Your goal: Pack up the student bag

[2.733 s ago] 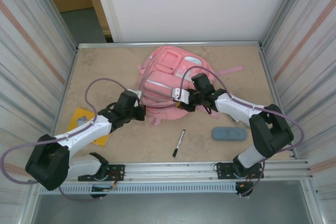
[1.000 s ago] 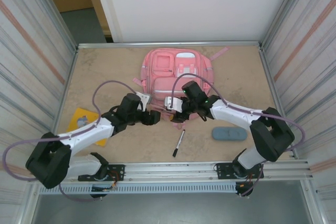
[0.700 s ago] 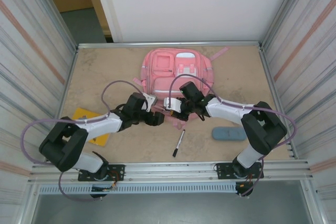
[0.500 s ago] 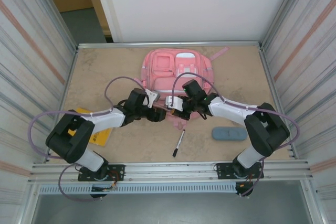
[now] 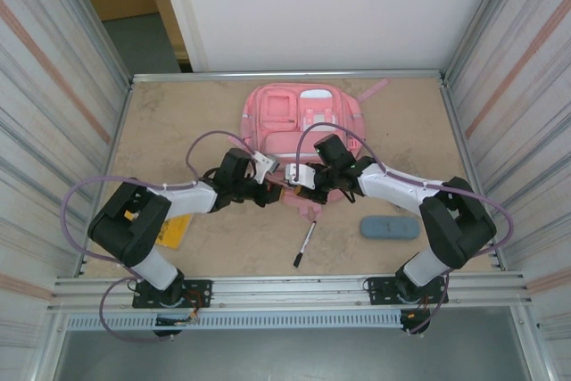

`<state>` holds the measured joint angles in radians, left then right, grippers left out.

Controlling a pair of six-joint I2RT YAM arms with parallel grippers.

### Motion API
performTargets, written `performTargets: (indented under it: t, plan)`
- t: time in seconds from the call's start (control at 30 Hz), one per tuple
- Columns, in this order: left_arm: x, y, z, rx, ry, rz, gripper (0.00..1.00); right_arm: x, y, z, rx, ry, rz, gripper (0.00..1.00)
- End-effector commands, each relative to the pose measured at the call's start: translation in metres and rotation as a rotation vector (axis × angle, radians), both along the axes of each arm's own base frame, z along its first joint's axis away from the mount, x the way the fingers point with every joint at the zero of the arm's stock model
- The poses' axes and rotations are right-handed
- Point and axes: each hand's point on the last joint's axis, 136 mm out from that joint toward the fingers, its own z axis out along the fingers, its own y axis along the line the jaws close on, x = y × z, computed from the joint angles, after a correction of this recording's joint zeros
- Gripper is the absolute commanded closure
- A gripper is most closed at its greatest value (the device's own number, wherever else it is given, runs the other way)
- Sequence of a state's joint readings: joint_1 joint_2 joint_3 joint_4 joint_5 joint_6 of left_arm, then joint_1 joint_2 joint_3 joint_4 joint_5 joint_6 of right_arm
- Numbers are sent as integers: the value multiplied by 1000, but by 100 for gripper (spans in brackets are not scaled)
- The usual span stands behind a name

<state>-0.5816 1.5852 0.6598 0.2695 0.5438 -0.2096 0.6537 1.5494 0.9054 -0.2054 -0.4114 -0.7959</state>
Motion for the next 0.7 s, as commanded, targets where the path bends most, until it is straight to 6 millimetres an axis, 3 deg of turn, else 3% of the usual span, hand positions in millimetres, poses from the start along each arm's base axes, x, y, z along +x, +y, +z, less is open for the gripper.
performTargets:
  t: [0.0,0.23,0.43,0.47,0.5,0.53,0.67]
  plan:
    - [8,15,14,-13,-46,59,100,6,-3,36,34,-126,19,100]
    - [23,70,-6,139,15,261,100,20,-25,39,-1,-190,-26,100]
    - [21,77,-8,136,0,289,100,22,-27,31,-30,-211,-27,100]
    - [19,73,-6,120,8,272,100,25,-25,31,-16,-211,-51,78]
    - [18,68,-4,100,15,258,100,31,-20,35,24,-203,-103,35]
    - [15,63,-1,77,18,239,100,35,-15,40,77,-187,-151,1]
    - [7,39,22,-32,-19,174,100,24,14,57,249,-125,-172,1]
